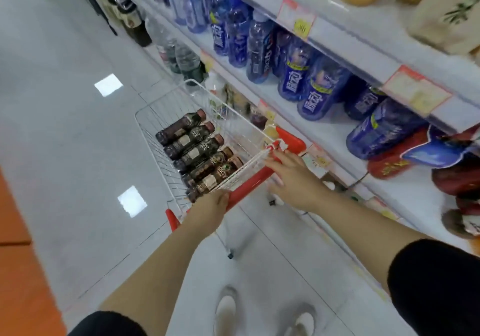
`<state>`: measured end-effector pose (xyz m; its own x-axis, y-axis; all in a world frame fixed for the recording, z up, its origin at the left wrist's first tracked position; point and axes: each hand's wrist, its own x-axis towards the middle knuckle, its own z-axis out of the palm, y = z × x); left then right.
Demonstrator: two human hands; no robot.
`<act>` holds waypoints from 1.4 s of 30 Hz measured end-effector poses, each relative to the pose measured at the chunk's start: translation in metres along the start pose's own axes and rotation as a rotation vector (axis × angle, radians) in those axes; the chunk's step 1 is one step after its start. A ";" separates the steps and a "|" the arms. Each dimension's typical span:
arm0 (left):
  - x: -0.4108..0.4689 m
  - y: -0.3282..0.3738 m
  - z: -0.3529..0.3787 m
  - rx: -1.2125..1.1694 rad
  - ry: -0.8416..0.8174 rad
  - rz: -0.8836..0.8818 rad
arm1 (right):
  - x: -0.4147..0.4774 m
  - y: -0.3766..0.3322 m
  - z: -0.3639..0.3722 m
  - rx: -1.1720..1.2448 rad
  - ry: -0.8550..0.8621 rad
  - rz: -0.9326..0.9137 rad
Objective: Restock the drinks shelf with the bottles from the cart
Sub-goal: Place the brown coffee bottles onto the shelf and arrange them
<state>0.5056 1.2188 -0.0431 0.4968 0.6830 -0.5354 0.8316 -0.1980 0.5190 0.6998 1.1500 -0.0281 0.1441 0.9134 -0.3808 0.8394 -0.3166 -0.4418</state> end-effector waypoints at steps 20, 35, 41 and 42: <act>-0.019 -0.015 0.067 -0.157 -0.285 0.042 | -0.133 0.031 0.086 0.087 0.485 0.480; 0.002 -0.018 0.249 0.075 -0.421 -0.002 | -0.200 0.079 0.140 0.108 0.779 0.638; -0.017 0.011 0.211 -0.007 -0.343 0.036 | -0.208 0.081 0.134 0.146 0.674 0.632; -0.025 0.021 0.196 -0.051 -0.328 0.066 | -0.210 0.077 0.128 0.172 0.630 0.651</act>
<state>0.5592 1.0599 -0.1500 0.6091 0.4059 -0.6813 0.7858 -0.1932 0.5875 0.6671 0.9013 -0.0866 0.8614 0.4967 -0.1061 0.4109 -0.8043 -0.4293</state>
